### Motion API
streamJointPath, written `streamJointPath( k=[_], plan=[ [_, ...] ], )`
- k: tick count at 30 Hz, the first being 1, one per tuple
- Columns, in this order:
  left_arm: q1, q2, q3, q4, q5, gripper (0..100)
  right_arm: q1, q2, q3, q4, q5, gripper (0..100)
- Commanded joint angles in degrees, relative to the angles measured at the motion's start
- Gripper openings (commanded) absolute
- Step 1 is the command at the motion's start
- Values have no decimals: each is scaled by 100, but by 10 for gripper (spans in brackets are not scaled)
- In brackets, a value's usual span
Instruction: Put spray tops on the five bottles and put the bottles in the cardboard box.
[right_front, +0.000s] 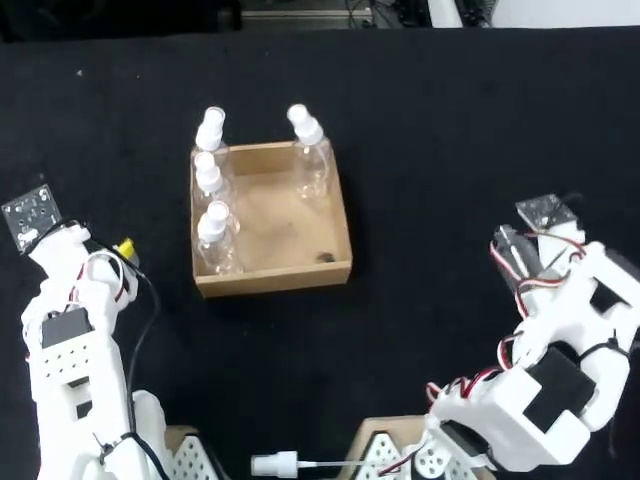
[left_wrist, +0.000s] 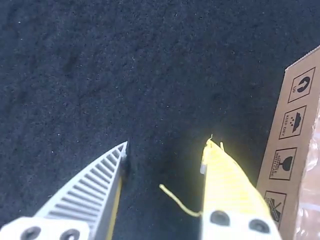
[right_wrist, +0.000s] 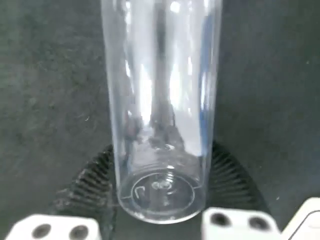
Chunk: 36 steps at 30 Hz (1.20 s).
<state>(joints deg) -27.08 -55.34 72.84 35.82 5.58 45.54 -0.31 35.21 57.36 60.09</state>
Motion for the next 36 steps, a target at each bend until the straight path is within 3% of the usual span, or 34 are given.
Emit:
streamJointPath(
  k=[1, 3, 5, 16, 23, 25, 29, 31, 36],
  plan=[
    [-13, -79, -92, -132, 9, 216, 9, -233, -593, 633, -158, 327],
    [-13, -79, -92, -132, 9, 216, -88, -233, -699, 853, -141, 413],
    [-22, -79, -92, -123, 9, 216, -229, -233, -796, 967, 0, 438],
    [-31, -79, -92, -132, 9, 216, -1064, 57, -1244, 1160, -281, 345],
    [-31, -79, -92, -123, 9, 216, -949, 1297, -1851, 659, -387, 342],
    [-13, -79, -92, -123, 9, 216, -888, 1534, -2088, 659, -387, 296],
    [-13, -79, -92, -114, 9, 216, -774, 1666, -2378, 659, -387, 5],
    [-13, -79, -92, -97, 9, 216, -774, 1596, -2422, 756, -387, 47],
    [-75, -88, -611, 448, -114, 219, -809, 848, -2484, 1319, -466, 10]
  ],
)
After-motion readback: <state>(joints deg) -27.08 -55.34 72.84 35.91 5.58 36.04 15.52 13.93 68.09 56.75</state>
